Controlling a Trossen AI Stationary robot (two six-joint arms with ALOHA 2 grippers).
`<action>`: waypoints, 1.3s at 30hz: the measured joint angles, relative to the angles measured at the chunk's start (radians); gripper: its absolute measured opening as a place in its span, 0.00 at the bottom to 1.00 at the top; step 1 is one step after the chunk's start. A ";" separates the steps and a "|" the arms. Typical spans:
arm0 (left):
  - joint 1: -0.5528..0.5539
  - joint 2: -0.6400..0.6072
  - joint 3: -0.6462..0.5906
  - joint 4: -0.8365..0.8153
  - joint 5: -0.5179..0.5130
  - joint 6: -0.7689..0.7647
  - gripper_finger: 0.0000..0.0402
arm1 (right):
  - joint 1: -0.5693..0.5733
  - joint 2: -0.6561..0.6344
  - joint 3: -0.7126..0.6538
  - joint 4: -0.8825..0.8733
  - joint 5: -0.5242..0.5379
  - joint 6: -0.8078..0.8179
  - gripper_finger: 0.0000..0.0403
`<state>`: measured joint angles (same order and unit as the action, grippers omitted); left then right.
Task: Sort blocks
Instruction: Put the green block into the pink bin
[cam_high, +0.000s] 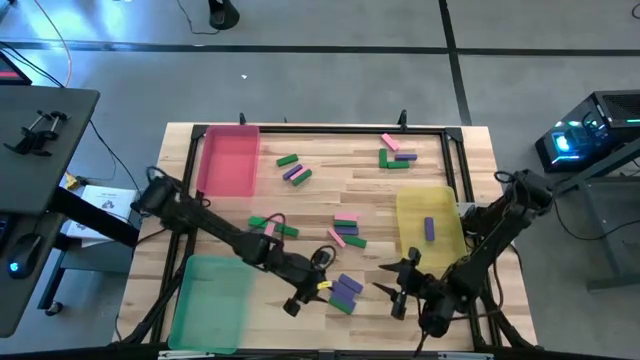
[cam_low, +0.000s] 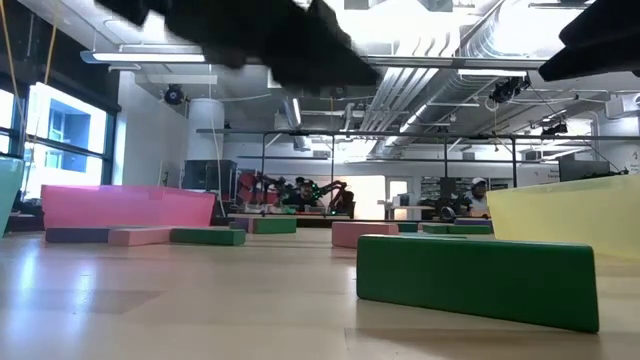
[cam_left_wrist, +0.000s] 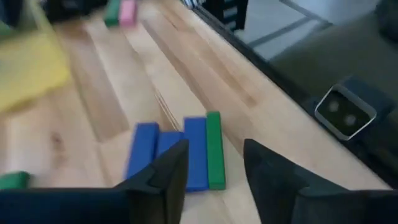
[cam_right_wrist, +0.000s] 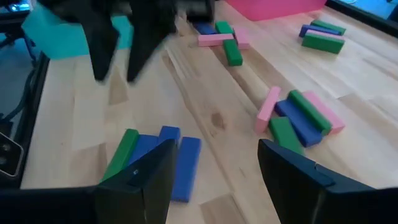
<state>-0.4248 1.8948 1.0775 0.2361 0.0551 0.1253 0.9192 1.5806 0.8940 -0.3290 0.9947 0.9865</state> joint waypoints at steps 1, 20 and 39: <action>0.000 0.025 0.000 0.023 0.010 0.000 0.41 | 0.000 0.007 0.000 0.011 -0.001 0.000 0.53; -0.059 0.179 0.014 0.105 -0.174 0.036 0.39 | 0.013 0.012 0.000 0.094 0.005 -0.004 0.53; -0.065 0.203 0.014 0.129 -0.166 0.011 0.12 | 0.013 0.012 0.000 0.095 0.005 -0.026 0.53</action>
<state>-0.4893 2.0979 1.0916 0.3651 -0.1108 0.1360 0.9321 1.5925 0.8940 -0.2344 1.0000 0.9601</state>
